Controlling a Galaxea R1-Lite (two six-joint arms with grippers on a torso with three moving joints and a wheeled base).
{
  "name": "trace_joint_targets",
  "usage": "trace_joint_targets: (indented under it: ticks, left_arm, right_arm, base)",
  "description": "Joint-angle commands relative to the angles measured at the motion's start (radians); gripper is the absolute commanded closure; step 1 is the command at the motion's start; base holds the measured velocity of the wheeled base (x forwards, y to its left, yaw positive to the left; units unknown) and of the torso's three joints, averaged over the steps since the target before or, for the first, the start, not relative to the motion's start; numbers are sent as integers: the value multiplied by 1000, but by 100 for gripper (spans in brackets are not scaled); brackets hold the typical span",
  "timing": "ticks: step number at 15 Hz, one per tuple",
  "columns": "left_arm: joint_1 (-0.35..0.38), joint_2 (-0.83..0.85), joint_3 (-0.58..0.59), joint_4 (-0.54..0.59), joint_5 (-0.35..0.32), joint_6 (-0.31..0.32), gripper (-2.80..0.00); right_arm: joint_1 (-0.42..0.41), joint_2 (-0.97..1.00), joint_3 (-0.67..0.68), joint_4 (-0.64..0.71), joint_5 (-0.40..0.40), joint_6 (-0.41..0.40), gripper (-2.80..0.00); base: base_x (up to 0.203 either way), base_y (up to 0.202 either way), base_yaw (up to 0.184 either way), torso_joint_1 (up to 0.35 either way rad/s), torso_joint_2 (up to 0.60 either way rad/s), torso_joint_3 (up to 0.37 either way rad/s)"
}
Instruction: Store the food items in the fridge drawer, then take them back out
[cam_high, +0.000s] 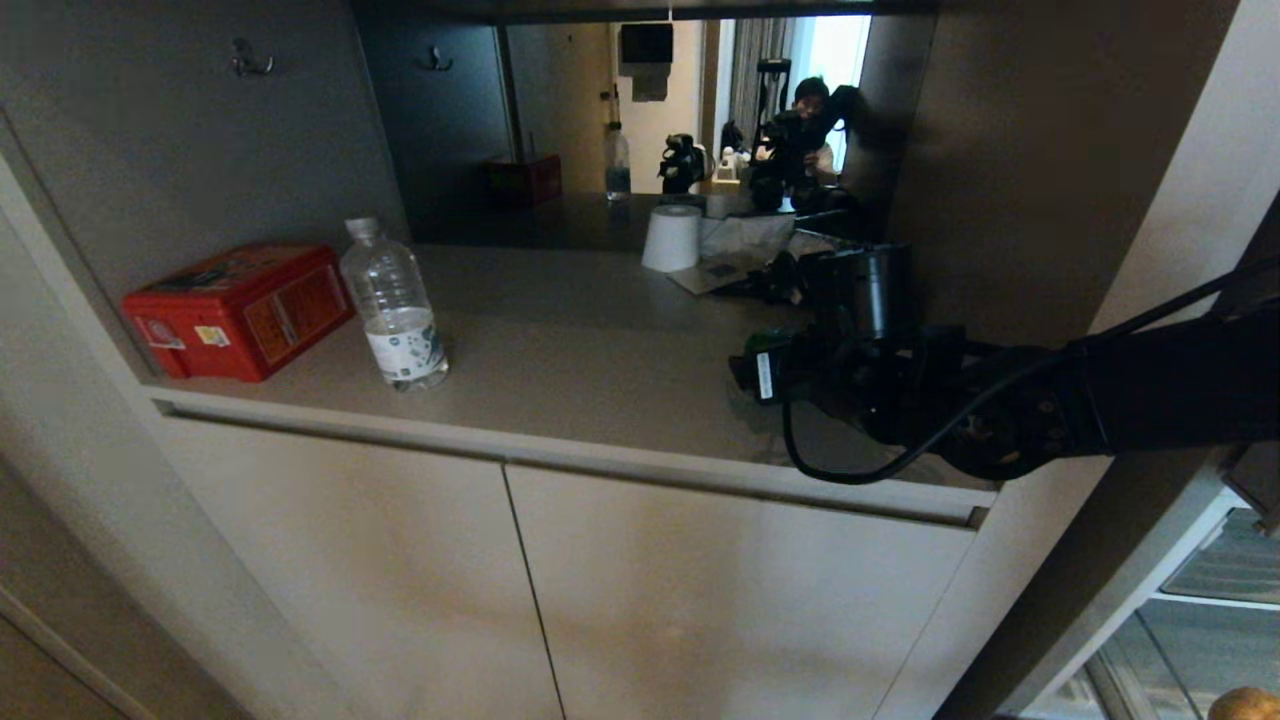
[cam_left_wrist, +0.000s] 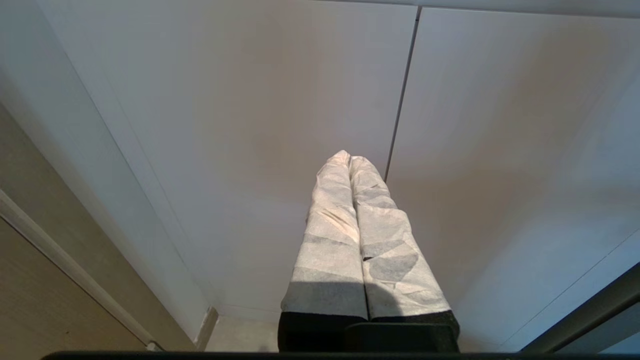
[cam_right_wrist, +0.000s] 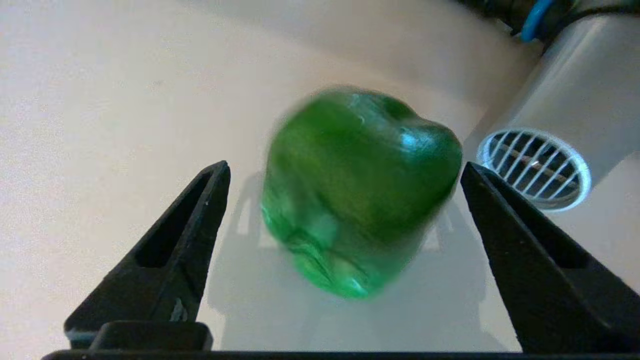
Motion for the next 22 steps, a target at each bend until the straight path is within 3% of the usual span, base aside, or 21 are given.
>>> trace_joint_targets:
  ticks: [1,5,6,9,13,17,22]
  left_arm:
    - [0,0,0,0,0,0,0]
    - [0,0,-1,0,0,0,0]
    - [0,0,0,0,0,0,0]
    - [0,0,0,0,0,0,0]
    - [0,0,0,0,0,0,0]
    - [0,0,0,0,0,0,0]
    - [0,0,-1,0,0,0,0]
  right_arm:
    - [0,-8,-9,0,-6,-1,-280]
    - [7,-44,2,-3,-7,1,-280]
    - [17,-95,22,-3,-8,1,0]
    - [91,-289,175,1,-6,-6,0]
    - [201,-577,527,-1,-4,-18,0]
    - [225,-846,859,-47,0,-18,0]
    - [226,-1090,1058,-70,2,-11,0]
  base:
    - [0,0,0,0,0,0]
    - [0,0,0,0,0,0]
    - [0,0,0,0,0,0]
    - [0,0,0,0,0,0]
    - [0,0,0,0,0,0]
    - [0,0,0,0,0,0]
    - [0,0,0,0,0,0]
